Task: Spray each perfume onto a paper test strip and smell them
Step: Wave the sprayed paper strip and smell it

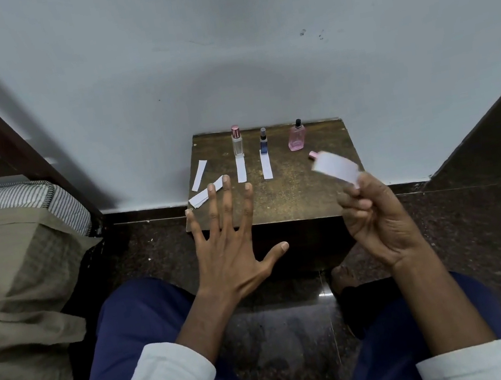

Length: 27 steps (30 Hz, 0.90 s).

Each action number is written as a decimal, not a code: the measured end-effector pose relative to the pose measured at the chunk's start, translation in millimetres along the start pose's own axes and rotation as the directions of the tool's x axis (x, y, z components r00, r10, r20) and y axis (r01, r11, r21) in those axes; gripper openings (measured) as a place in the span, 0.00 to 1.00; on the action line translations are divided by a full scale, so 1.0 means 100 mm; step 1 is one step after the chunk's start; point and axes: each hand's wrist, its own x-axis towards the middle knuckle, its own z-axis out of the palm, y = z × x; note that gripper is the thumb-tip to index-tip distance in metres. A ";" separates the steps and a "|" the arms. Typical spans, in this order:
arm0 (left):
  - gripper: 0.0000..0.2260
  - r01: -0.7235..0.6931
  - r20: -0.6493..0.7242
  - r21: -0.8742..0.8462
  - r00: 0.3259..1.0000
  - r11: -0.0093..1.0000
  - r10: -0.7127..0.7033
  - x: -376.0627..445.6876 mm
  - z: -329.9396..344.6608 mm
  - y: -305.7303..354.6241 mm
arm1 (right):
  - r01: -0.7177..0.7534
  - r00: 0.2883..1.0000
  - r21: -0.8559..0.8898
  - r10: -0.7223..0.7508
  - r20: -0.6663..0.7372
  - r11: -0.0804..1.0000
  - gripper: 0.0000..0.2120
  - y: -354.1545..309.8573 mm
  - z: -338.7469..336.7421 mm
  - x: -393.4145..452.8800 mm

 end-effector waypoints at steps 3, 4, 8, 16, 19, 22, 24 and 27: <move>0.51 -0.004 -0.021 0.003 1.000 1.000 0.004 0.00 -0.01 0.00 | -0.253 0.939 -0.858 -0.101 -0.329 0.447 0.07 0.12 -0.22 0.02; 0.51 -0.007 -0.023 0.007 1.000 1.000 0.007 0.00 -0.01 0.00 | -0.324 0.928 -0.942 -0.165 -0.335 0.088 0.08 0.19 -0.29 0.02; 0.50 -0.006 -0.011 0.012 1.000 1.000 0.006 0.00 -0.01 0.01 | -0.239 0.954 -0.902 -0.086 -0.287 0.359 0.05 0.24 -0.24 0.03; 0.56 0.019 -0.030 -0.008 0.999 1.000 -0.019 -0.01 -0.05 0.05 | -0.099 0.971 -0.562 -0.044 -0.236 0.821 0.04 0.03 -0.05 0.03; 0.59 0.035 -0.055 -0.021 0.998 0.999 -0.036 -0.01 -0.06 0.04 | -0.315 0.932 -0.944 -0.154 -0.327 0.100 0.08 0.22 -0.34 0.06; 0.56 0.036 -0.053 -0.005 0.998 0.999 -0.036 0.00 -0.06 0.04 | -0.300 0.933 -0.945 -0.165 -0.319 0.132 0.07 0.26 -0.33 0.07; 0.53 0.030 -0.051 0.009 0.998 1.000 -0.030 0.00 -0.05 0.05 | -0.271 0.934 -0.939 -0.177 -0.310 0.212 0.06 0.24 -0.22 0.08; 0.50 0.017 -0.056 0.022 0.998 1.000 -0.015 0.00 -0.04 0.05 | -0.248 0.933 -0.952 -0.220 -0.285 0.182 0.07 0.23 -0.17 0.08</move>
